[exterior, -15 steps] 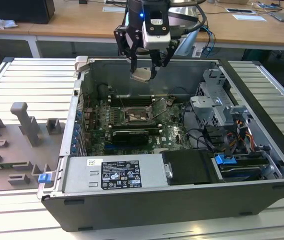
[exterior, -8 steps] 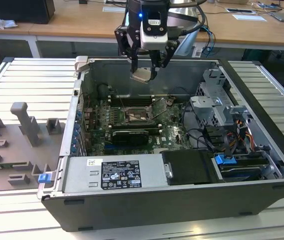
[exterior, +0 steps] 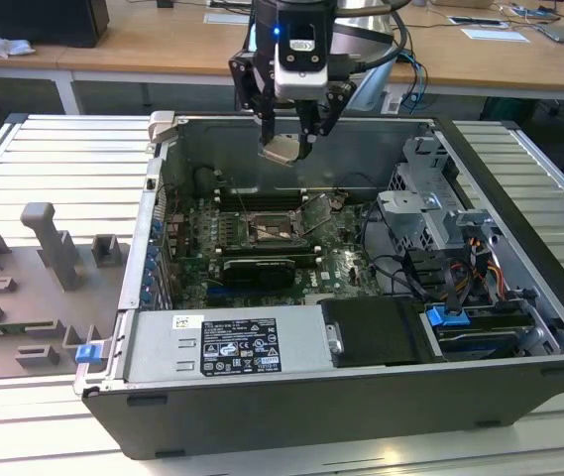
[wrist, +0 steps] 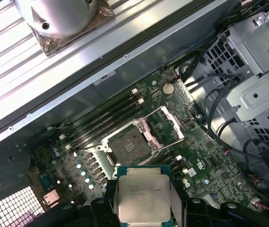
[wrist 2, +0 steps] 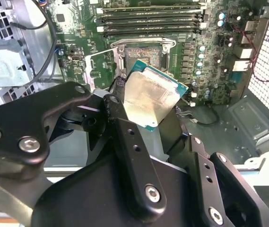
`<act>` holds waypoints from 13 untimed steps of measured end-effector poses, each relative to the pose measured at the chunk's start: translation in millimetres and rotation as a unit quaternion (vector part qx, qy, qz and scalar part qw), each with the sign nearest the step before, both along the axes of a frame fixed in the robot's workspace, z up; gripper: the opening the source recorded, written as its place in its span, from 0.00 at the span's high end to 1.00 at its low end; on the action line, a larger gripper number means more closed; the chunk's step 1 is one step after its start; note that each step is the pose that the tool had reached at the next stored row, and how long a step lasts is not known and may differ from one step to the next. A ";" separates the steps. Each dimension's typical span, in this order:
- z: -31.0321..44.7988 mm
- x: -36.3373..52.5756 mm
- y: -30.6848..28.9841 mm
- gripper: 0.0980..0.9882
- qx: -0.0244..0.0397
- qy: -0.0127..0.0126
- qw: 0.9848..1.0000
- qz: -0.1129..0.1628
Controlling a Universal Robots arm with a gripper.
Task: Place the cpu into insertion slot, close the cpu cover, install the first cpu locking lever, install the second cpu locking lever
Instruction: 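Place the cpu into insertion slot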
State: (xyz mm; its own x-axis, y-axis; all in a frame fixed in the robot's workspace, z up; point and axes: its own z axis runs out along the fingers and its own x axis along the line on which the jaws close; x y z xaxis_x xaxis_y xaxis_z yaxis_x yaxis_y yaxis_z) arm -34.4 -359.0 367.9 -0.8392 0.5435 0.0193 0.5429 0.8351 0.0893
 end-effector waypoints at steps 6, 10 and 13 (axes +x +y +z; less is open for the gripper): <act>-0.7 -0.1 0.0 0.51 0.000 0.000 1.000 -0.023; -1.3 -0.1 0.0 0.51 0.000 0.000 0.999 -0.040; -1.9 -0.1 0.0 0.51 0.000 0.000 0.998 -0.056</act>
